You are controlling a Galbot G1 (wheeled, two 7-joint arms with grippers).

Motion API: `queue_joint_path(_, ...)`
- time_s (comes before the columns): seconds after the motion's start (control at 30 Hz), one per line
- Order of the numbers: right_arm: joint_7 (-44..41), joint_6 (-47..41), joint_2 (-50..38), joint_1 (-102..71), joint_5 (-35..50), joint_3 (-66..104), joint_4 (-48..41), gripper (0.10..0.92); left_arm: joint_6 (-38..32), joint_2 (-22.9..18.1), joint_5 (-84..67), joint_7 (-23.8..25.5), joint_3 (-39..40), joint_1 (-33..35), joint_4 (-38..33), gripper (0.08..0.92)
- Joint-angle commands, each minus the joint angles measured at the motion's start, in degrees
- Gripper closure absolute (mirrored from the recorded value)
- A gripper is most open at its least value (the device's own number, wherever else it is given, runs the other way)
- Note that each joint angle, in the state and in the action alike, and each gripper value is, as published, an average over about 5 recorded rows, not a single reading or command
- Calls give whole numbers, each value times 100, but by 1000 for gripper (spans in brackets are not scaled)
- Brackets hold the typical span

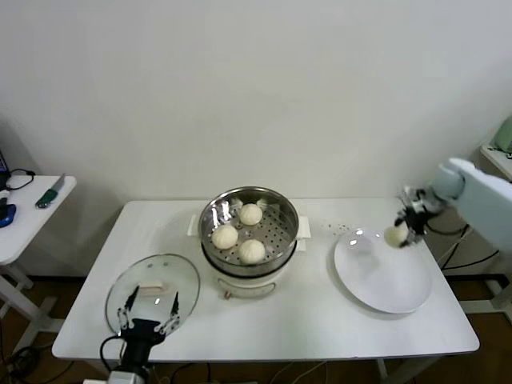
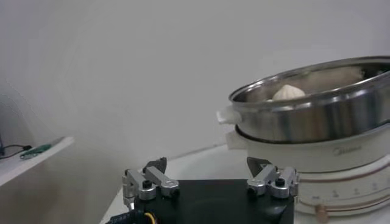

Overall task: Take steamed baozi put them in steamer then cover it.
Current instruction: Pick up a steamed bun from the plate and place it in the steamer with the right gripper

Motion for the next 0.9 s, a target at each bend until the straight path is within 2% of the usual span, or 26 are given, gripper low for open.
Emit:
queue_joint_path(0.03,381,-780,736,2614,3185,-2583,702,366,-11,21,-8,91,88,69,-99,177)
queue_joint_path(0.23,776,-1137,1313,2997,4337,-3024,1319,364,6,54,-394,155,160,281,-344,177)
queue_joint_path(0.43,968,-1297,2119,3238,4922,-3493,1481,363,-45,112,-354,233,242,400,-420,177)
queue_joint_path(0.9,1235,-1403,3449,2537,4959,-3820,1009,347,-33,181,-193,202,182,368,-454,177)
